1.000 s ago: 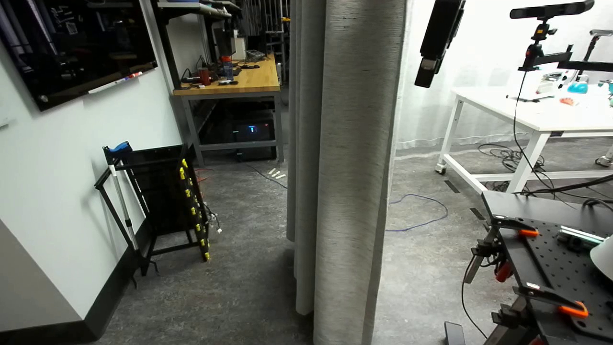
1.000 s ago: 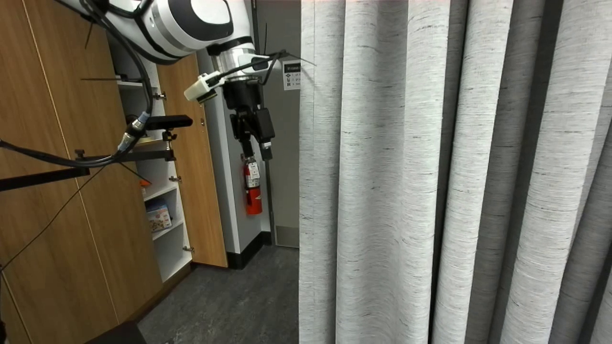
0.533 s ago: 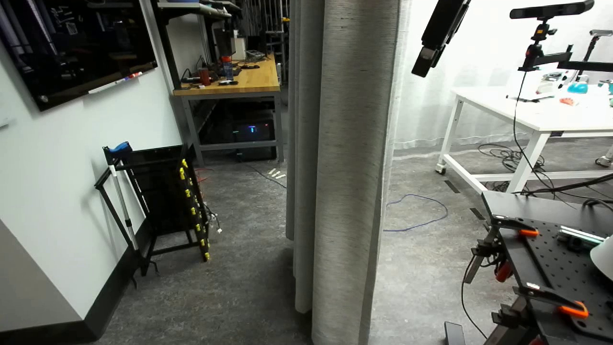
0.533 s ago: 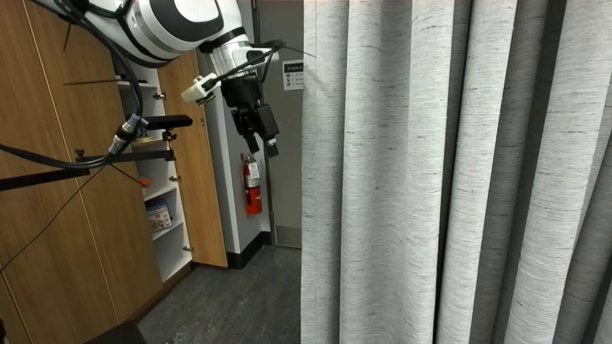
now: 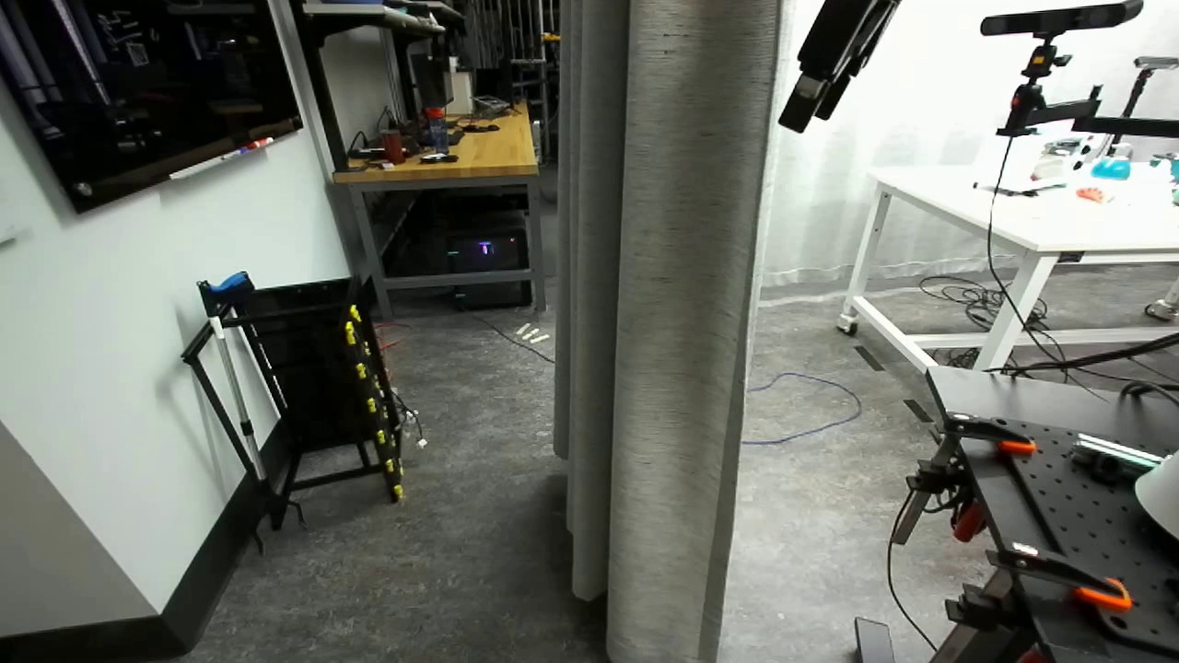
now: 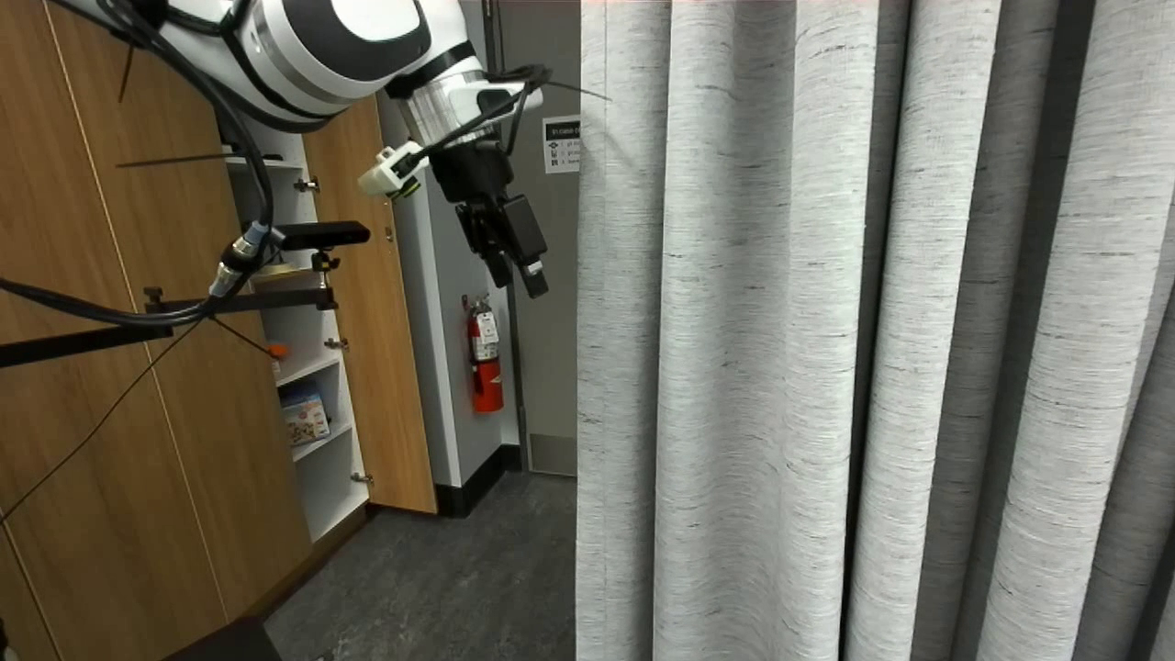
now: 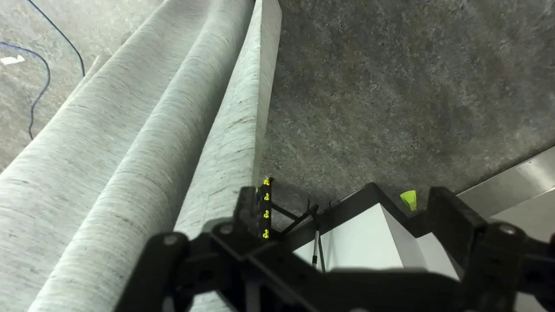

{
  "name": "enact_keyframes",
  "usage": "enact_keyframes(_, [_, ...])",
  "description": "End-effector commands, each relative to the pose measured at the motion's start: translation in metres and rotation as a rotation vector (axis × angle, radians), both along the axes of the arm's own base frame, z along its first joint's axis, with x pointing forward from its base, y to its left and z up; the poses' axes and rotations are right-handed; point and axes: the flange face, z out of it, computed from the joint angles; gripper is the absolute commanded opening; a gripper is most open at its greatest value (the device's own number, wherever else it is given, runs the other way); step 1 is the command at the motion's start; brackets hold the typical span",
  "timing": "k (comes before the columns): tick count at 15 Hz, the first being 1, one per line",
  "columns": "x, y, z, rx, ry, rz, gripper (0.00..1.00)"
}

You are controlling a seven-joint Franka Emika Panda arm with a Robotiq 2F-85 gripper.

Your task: Pull the curtain to the right

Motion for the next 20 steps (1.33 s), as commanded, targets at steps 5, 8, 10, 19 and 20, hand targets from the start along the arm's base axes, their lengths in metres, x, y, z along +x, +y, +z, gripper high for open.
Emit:
enact_keyframes(5, [0.010, -0.043, 0.003, 0.043, -0.023, -0.185, 1.00])
enact_keyframes(8, [0.013, -0.045, 0.005, 0.043, -0.028, -0.206, 1.00])
enact_keyframes(10, [0.015, -0.042, 0.007, 0.045, -0.034, -0.213, 1.00])
enact_keyframes(19, [0.039, -0.043, 0.035, 0.068, -0.197, -0.302, 1.00])
enact_keyframes(20, [0.040, -0.045, 0.036, 0.069, -0.203, -0.312, 1.00])
